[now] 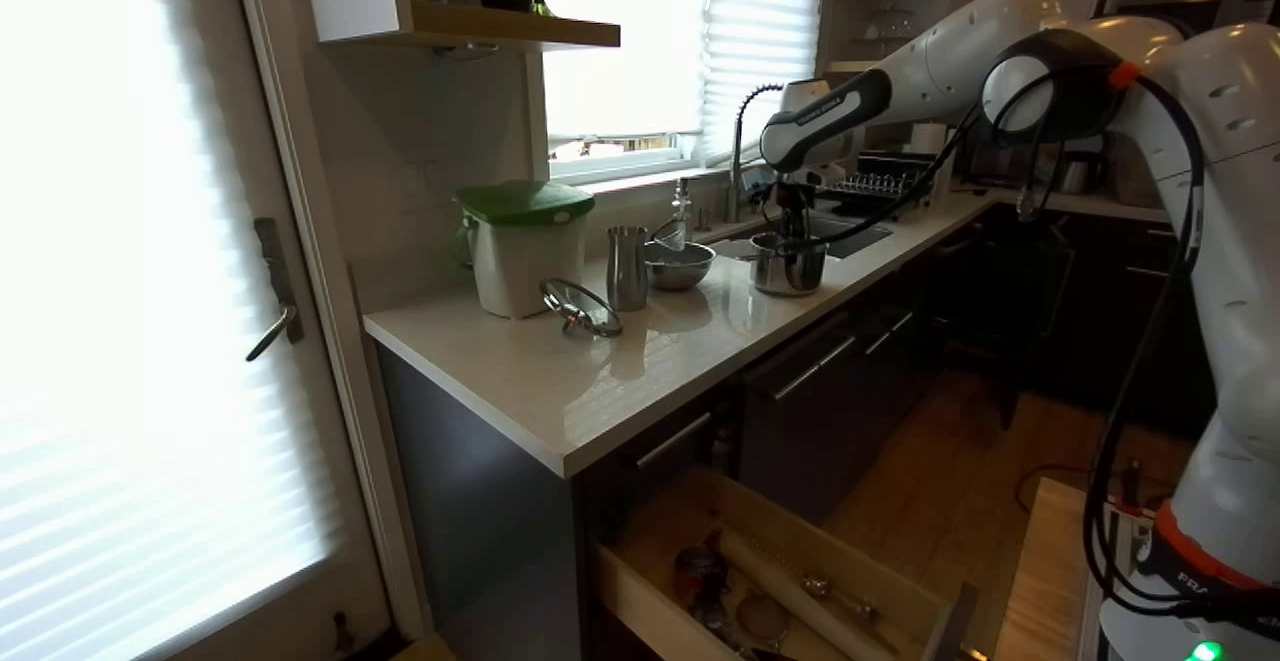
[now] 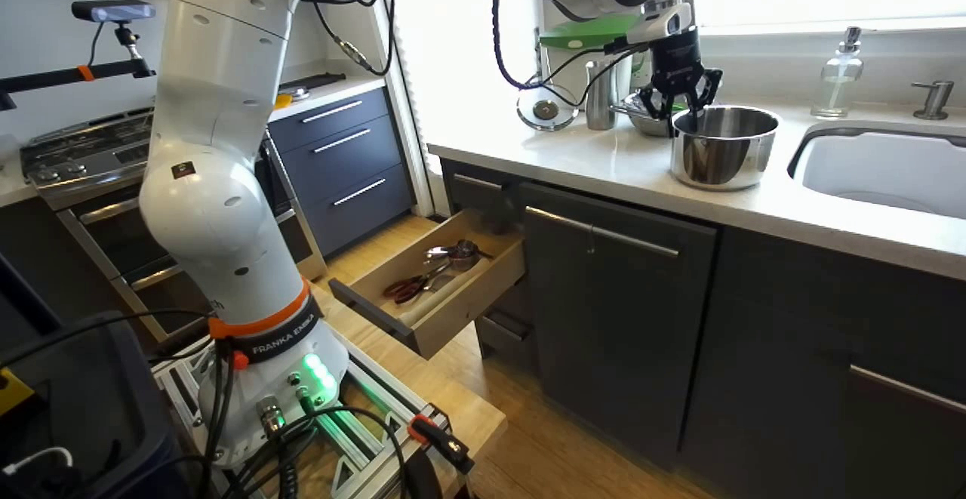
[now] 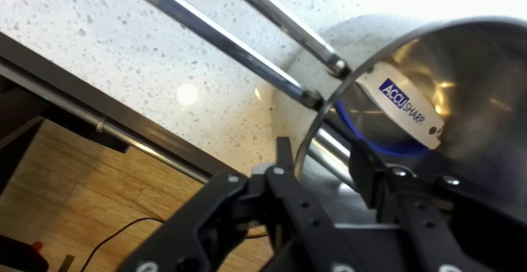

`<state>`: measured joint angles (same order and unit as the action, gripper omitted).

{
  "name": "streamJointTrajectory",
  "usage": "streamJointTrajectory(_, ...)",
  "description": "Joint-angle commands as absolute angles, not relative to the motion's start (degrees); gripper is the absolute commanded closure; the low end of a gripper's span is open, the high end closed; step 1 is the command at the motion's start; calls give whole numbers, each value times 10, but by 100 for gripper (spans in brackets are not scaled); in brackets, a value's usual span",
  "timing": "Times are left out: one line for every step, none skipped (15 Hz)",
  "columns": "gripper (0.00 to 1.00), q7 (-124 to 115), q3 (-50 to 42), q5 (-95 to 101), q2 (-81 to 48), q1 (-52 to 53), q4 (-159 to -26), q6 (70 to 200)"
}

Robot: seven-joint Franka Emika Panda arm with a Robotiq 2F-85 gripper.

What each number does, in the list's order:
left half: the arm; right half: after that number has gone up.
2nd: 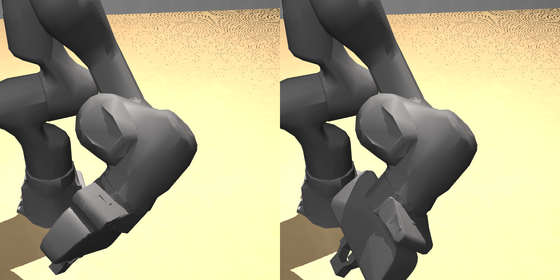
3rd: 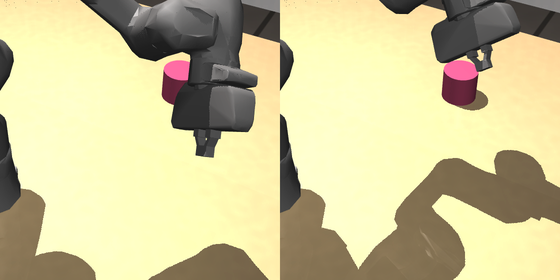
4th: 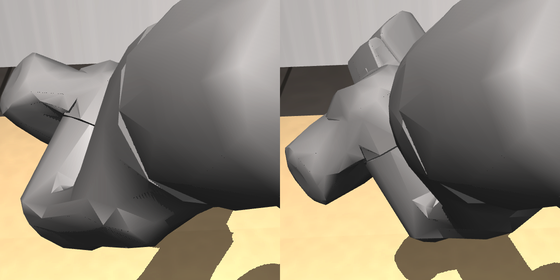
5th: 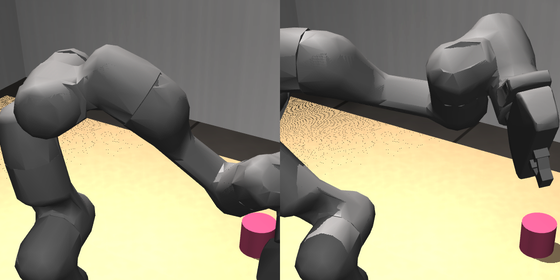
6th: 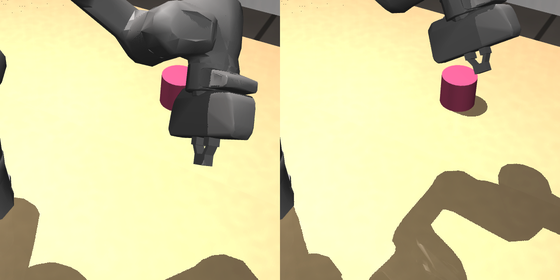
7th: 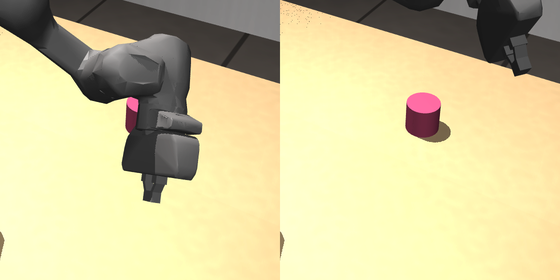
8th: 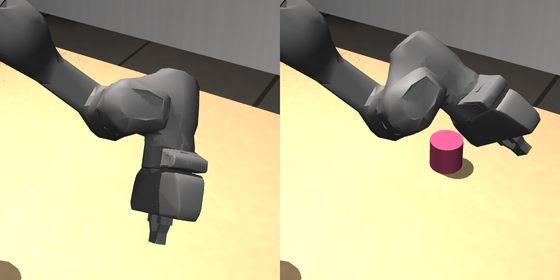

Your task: Move the pot to the right

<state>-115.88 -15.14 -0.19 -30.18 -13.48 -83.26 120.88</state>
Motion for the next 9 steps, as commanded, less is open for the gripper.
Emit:
streamJointTrajectory(27,-1147,-149,-19,-277,-138,-824,1183)
streamJointTrajectory(18,-1142,-148,-16,-262,-135,-830,1181)
streamJointTrajectory(11,-1130,-147,-10,-242,-131,-843,1187)
streamJointTrajectory(2,-1106,-142,-5,-219,-126,-861,1203)
streamJointTrajectory(0,-1082,-143,20,-189,-110,-888,1223)
streamJointTrajectory(0,-1071,-143,35,-168,-99,-904,1232)
streamJointTrajectory(0,-1058,-139,45,-143,-88,-923,1243)
streamJointTrajectory(0,-1058,-135,61,-118,-71,-948,1268)
streamJointTrajectory(0,-1053,-127,72,-98,-59,-964,1283)
